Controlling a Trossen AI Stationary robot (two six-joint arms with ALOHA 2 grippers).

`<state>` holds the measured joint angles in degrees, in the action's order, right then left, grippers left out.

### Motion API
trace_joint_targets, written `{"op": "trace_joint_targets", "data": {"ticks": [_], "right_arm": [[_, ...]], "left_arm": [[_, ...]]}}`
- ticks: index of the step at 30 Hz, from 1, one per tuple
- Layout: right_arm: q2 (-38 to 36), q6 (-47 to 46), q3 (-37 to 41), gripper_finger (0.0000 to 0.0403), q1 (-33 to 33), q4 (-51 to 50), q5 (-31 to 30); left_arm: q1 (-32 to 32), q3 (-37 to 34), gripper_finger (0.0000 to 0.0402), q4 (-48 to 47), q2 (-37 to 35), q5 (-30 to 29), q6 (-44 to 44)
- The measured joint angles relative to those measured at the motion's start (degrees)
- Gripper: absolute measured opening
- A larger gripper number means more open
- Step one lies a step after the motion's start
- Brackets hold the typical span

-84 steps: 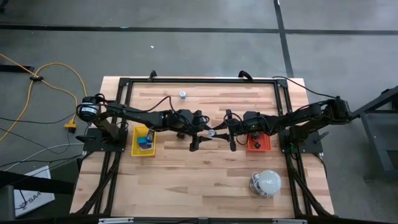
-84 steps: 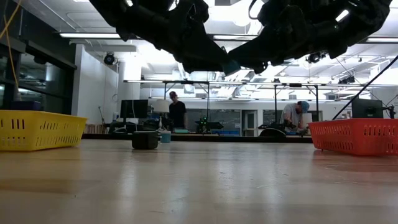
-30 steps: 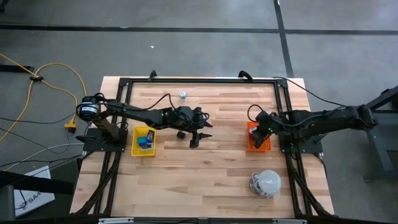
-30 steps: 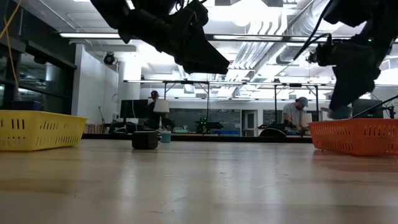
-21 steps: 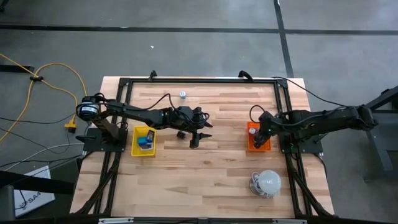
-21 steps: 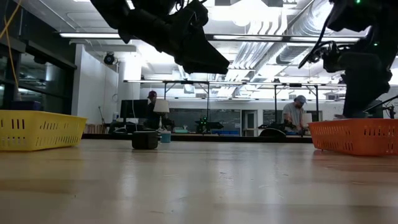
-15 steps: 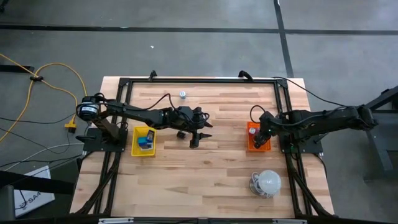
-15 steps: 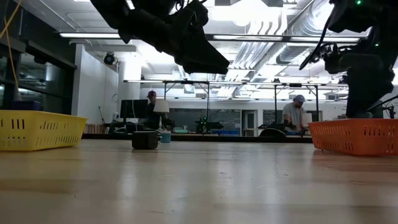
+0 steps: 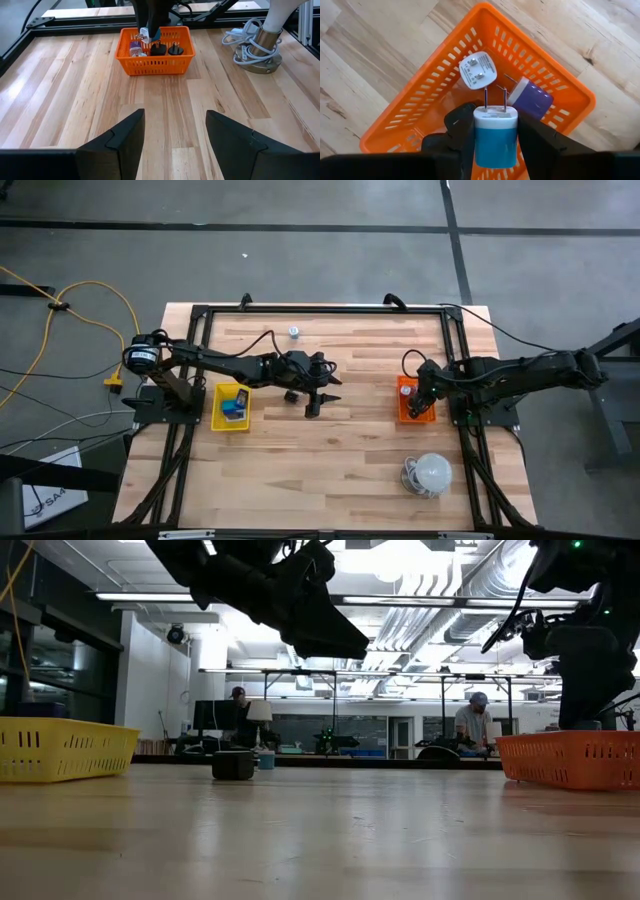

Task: Pick & Place Office items
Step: Put the bottom blue white charger adapter into the orange bin, then put the black charger adapter into the orange bin

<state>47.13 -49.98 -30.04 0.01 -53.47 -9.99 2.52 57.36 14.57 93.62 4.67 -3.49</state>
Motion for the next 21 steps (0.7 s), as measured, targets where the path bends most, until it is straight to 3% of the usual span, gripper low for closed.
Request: {"op": "trace_joint_targets", "data": {"ticks": [12,21], "right_arm": [[0.0,0.0,0.0,0.0157,0.0,0.0,1.0],[0.0,0.2,0.0,0.0161,0.0,0.1,1.0]], "left_arm": [[0.0,0.0,0.0202,0.0,0.0,0.0,0.0],[0.0,0.0,0.0202,0.0,0.0,0.0,0.3]]}}
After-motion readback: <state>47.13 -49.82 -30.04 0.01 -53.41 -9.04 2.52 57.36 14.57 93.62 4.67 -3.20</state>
